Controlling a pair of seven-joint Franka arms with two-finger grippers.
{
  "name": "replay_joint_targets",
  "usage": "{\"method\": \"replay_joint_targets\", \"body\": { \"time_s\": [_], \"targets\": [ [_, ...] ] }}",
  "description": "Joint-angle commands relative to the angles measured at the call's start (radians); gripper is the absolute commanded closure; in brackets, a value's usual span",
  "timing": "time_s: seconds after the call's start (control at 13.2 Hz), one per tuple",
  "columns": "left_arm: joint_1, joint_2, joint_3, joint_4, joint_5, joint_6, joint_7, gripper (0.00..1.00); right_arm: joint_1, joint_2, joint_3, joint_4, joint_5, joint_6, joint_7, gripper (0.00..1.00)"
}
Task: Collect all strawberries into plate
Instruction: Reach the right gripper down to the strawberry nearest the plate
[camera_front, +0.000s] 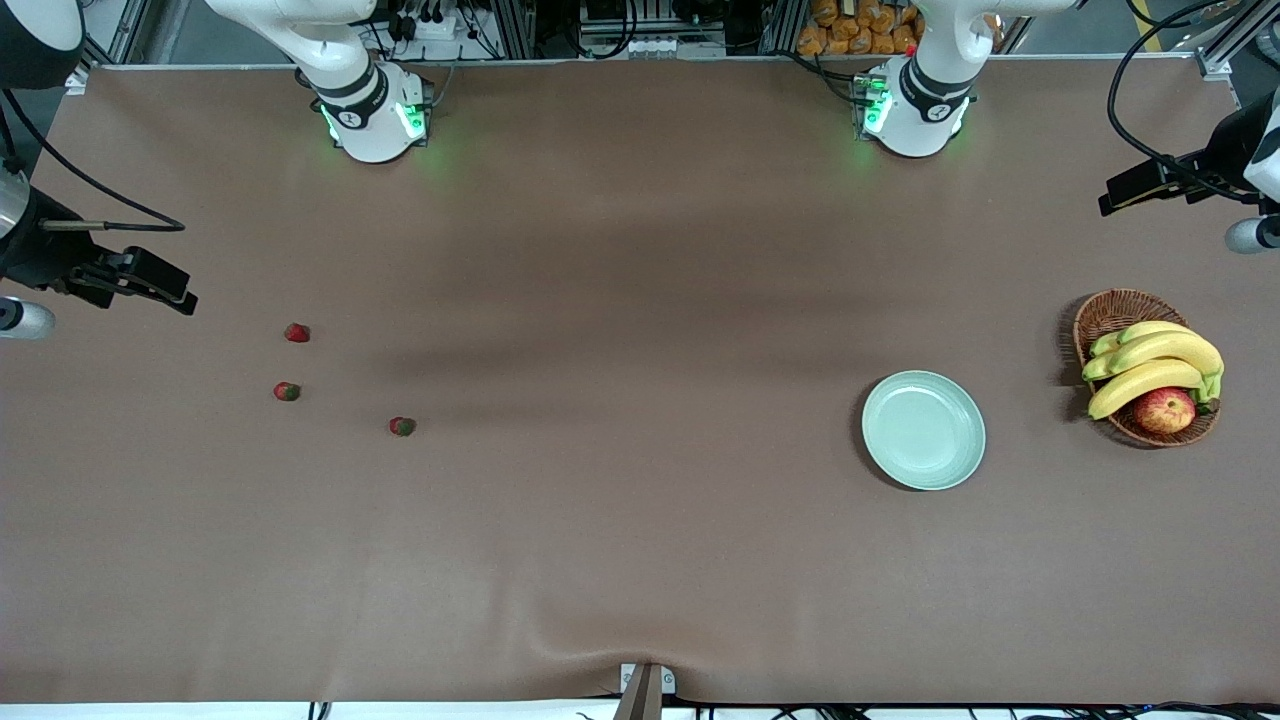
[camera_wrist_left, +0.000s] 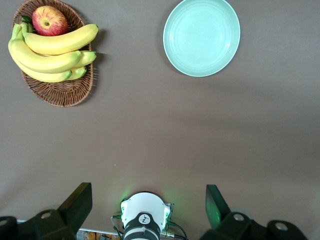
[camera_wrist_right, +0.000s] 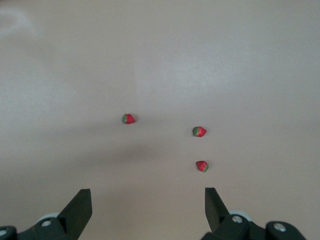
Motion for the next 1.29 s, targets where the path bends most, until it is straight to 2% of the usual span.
{"method": "replay_joint_targets", "body": {
  "time_s": [0.0,0.3,0.68,0.83,1.21],
  "targets": [
    [-0.001,0.015,-0.003,0.023,-0.012,-0.010,0.003,0.00,-0.017,0.046,0.011,0.018,0.000,0.003,-0.041,0.00],
    [0.005,0.009,-0.004,0.021,-0.012,-0.013,0.010,0.00,-0.008,0.178,0.013,0.018,0.001,0.105,-0.066,0.00],
    [0.008,0.003,-0.003,0.020,-0.014,-0.021,0.011,0.00,0.046,0.379,0.015,0.010,0.000,0.384,-0.052,0.00],
    [0.010,0.003,-0.001,0.020,-0.012,-0.030,0.011,0.00,0.045,0.440,0.015,0.006,0.000,0.455,-0.049,0.00],
    [0.010,0.003,-0.001,0.023,-0.014,-0.032,0.011,0.00,0.094,0.463,0.016,-0.136,0.001,0.531,0.017,0.00]
  ]
}}
